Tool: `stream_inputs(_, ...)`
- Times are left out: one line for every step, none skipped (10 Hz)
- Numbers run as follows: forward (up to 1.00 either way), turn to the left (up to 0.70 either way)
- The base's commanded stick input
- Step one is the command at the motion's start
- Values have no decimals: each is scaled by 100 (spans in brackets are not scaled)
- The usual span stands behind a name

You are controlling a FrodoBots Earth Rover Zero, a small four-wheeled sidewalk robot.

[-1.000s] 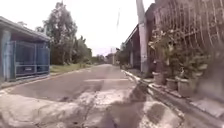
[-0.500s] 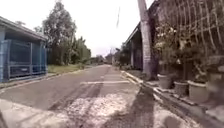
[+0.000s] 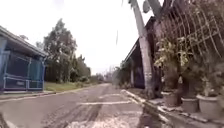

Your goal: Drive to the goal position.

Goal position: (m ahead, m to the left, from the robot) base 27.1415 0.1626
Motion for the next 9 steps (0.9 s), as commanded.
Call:
stream_inputs(70, 0)
stream_inputs(70, 0)
stream_inputs(70, 0)
stream_inputs(70, 0)
stream_inputs(70, 0)
stream_inputs(70, 0)
stream_inputs(70, 0)
stream_inputs(70, 0)
stream_inputs(70, 0)
